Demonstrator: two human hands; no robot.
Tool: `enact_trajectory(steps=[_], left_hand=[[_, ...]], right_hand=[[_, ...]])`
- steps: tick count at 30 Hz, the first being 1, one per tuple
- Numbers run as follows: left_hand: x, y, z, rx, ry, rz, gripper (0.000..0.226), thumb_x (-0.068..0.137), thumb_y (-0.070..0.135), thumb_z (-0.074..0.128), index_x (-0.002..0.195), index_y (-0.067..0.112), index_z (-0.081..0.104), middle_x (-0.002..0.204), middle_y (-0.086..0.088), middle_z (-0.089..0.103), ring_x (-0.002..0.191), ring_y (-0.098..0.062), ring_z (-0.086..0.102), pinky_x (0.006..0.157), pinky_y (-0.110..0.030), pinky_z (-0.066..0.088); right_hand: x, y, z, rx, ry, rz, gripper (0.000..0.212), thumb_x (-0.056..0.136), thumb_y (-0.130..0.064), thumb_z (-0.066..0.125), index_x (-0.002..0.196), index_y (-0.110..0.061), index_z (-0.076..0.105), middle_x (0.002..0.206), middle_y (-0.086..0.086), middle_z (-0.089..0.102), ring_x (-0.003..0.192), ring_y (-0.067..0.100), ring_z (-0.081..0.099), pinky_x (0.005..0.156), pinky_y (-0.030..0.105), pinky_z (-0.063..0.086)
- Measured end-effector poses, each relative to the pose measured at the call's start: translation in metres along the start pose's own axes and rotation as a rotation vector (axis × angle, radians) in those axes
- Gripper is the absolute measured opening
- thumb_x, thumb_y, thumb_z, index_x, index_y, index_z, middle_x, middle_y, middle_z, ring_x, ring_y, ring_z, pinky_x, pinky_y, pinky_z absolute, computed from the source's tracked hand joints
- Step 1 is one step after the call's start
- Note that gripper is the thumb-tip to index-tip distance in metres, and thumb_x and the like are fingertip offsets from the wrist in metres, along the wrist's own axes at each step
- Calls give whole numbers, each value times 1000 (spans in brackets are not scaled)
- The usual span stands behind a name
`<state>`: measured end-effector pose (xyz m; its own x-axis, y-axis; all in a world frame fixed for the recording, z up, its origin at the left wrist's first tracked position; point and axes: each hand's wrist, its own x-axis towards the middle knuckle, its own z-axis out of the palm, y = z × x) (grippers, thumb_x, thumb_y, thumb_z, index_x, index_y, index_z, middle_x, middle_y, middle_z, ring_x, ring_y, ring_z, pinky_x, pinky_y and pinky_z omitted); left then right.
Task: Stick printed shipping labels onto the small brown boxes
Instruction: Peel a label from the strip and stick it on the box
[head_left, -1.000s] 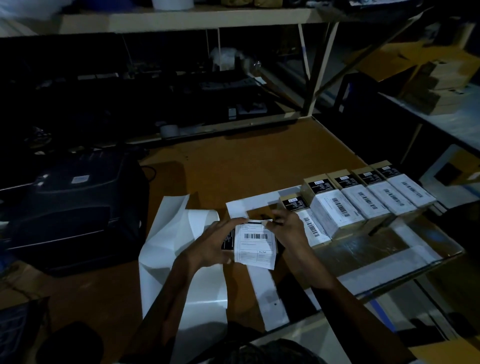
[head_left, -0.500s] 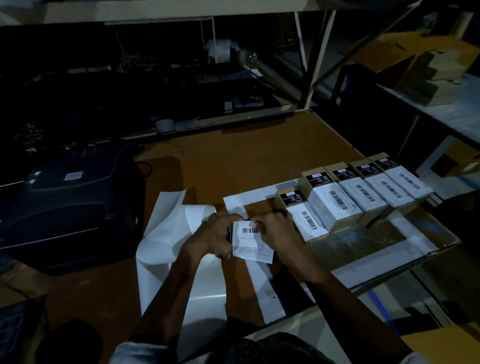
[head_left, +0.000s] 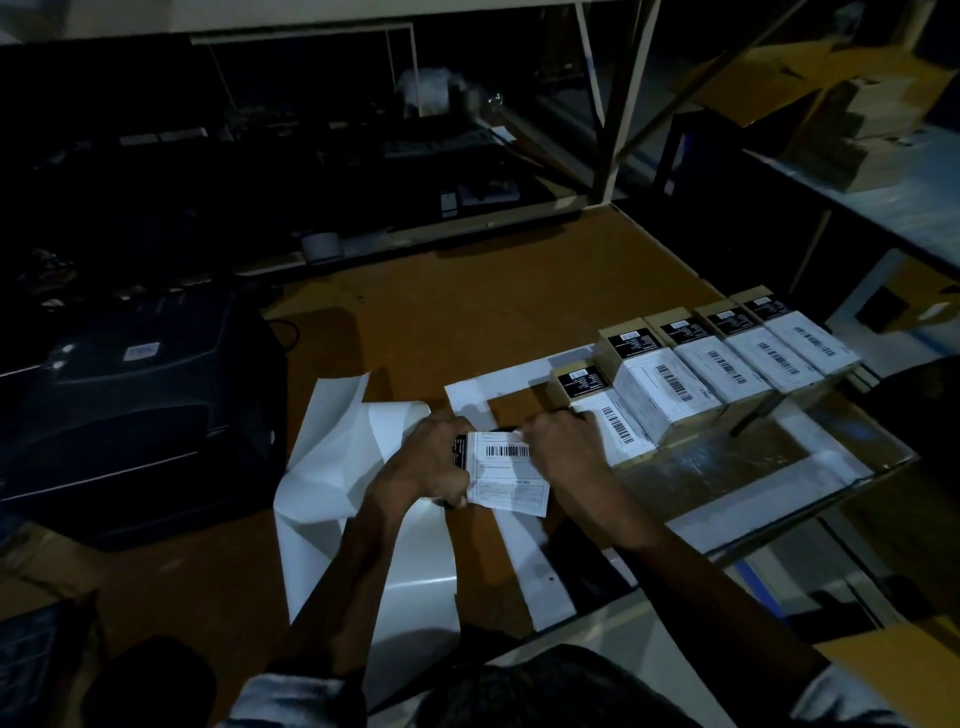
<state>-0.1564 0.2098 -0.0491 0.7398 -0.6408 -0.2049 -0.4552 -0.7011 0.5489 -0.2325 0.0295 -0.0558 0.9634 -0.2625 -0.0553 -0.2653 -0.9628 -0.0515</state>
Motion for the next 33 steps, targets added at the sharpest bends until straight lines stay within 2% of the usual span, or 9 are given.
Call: enact_trajectory(steps=[3, 7, 10, 13, 15, 19, 24, 27, 33], left_hand=[[1, 1, 1, 4, 15, 2, 77, 44, 12, 87, 117, 20, 65, 112, -2, 53, 102, -24, 56, 78, -41, 59], [3, 2, 4, -15, 28, -4, 64, 43, 10, 82, 104, 16, 65, 102, -4, 58, 96, -27, 61, 73, -32, 52], [2, 3, 5, -12, 49, 5, 65, 49, 10, 87, 110, 15, 65, 105, -4, 60, 95, -24, 60, 78, -34, 55], [1, 2, 4, -19, 59, 10, 61, 50, 12, 89, 106, 16, 66, 105, -4, 61, 94, -23, 60, 74, -34, 57], [1, 3, 3, -28, 51, 8, 57, 52, 11, 88, 104, 16, 67, 103, -4, 61, 92, -22, 60, 69, -30, 54], [3, -1, -1, -31, -16, 11, 61, 44, 14, 90, 101, 19, 67, 99, 2, 63, 91, -20, 64, 73, -34, 59], [9, -1, -21, -89, -210, -26, 64, 49, 13, 91, 108, 23, 68, 95, 10, 70, 87, -12, 68, 71, -30, 60], [16, -2, -31, -134, -300, -31, 71, 58, 14, 91, 121, 24, 60, 108, 9, 66, 99, -8, 63, 71, -19, 53], [25, -13, -39, -247, -272, -5, 68, 65, 23, 91, 125, 24, 59, 127, 1, 60, 120, -15, 55, 93, -27, 52]], right_hand=[[-2, 1, -8, -60, 15, 39, 17, 98, -21, 53, 105, -18, 67, 101, 0, 71, 99, 20, 66, 92, 37, 41], [-2, -37, -9, 100, -19, -107, 19, 96, -14, 53, 104, -12, 70, 102, 9, 73, 94, 26, 70, 77, 33, 46], [-9, -24, -8, 25, 18, -23, 20, 99, -25, 51, 100, -22, 71, 95, 0, 74, 88, 20, 66, 91, 39, 37], [-19, 2, -20, -250, -49, 103, 21, 99, -39, 53, 113, -31, 66, 103, -1, 70, 110, 22, 54, 95, 46, 28], [-22, 5, -28, -302, -72, 154, 25, 99, -43, 54, 115, -26, 64, 108, 1, 69, 119, 26, 50, 97, 47, 29], [-35, 2, -23, -46, 68, 187, 13, 97, -28, 59, 102, -18, 66, 103, 4, 72, 110, 24, 61, 96, 41, 41], [-51, 6, -3, 625, 103, 177, 28, 100, -16, 55, 128, -18, 57, 112, 11, 70, 103, 29, 68, 82, 45, 59], [-49, 10, -9, 746, 130, 248, 31, 105, -21, 47, 133, -18, 58, 116, 16, 68, 109, 33, 64, 84, 43, 56], [-42, 11, -19, 760, 86, 230, 33, 107, -16, 43, 135, -17, 60, 123, 10, 68, 117, 24, 60, 81, 24, 45]])
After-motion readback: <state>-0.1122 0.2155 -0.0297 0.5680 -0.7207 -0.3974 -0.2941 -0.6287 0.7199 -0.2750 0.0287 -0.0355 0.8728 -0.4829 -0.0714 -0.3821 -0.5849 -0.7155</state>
